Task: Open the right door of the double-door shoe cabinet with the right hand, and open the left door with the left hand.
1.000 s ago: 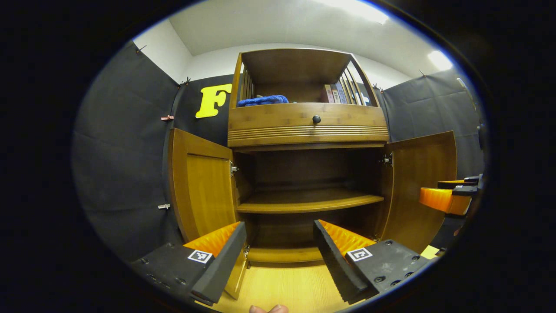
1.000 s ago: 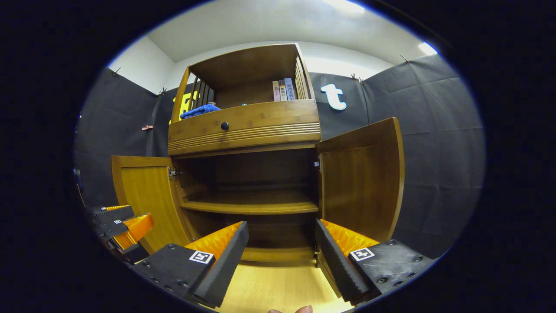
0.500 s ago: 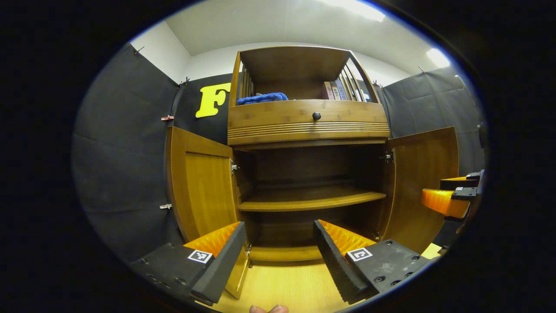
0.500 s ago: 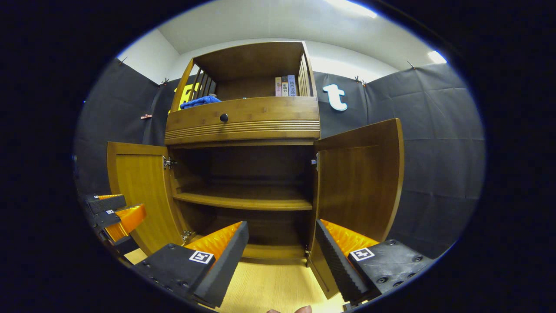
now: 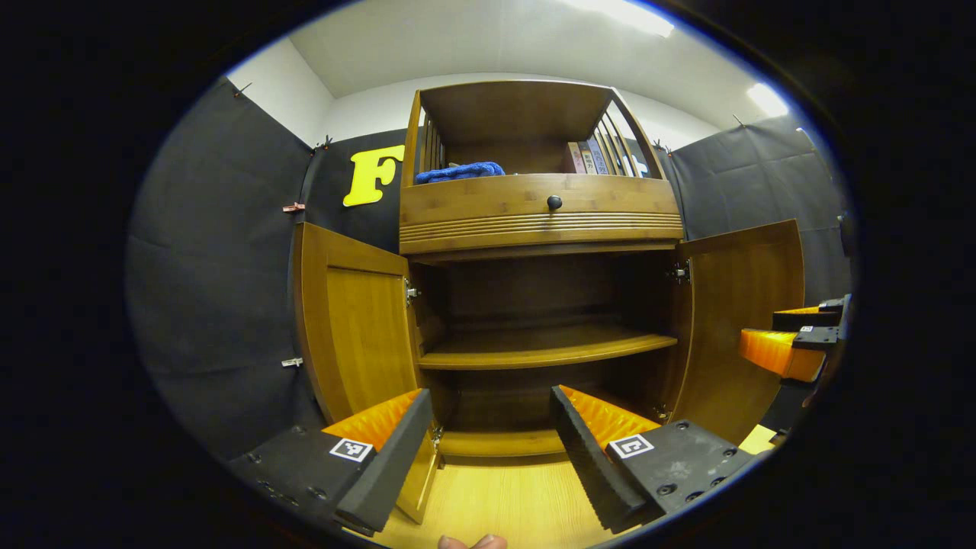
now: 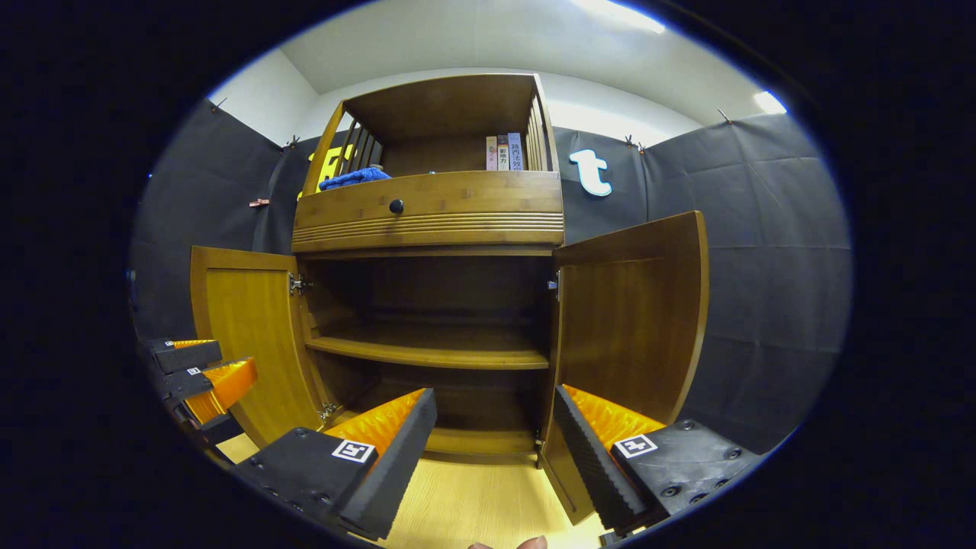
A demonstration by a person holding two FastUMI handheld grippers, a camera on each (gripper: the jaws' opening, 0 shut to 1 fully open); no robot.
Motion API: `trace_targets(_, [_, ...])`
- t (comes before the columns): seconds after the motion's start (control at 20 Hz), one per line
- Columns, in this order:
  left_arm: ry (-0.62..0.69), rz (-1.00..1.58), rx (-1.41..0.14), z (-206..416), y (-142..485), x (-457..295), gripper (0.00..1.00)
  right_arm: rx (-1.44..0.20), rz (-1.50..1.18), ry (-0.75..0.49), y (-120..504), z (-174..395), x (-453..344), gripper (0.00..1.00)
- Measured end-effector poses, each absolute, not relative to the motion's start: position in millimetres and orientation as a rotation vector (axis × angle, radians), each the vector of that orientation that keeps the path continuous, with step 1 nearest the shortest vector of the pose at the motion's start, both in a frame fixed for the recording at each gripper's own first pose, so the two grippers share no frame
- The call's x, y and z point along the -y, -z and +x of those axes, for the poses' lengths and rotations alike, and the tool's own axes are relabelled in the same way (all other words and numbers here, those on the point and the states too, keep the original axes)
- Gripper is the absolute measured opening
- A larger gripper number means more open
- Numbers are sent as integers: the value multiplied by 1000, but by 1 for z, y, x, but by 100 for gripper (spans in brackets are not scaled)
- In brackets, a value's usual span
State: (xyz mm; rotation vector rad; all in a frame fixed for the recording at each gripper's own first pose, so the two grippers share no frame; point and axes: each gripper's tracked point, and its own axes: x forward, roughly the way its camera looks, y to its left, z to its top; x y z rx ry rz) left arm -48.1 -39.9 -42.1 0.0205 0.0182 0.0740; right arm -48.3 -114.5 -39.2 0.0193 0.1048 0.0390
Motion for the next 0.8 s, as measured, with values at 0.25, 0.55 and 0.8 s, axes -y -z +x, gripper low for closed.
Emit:
trace_targets(0.25, [-79,19,-25,-49,43,40,99,-107,18,-43,40,-49,113,100])
trace_targets(0.55, [-83,18,-26,-50,43,39,97,-108,17,-46,40,-50,111,100])
trace_targets(0.8, [-82,16,-24,-51,43,39,97,-105,15,-43,38,-49,112,100])
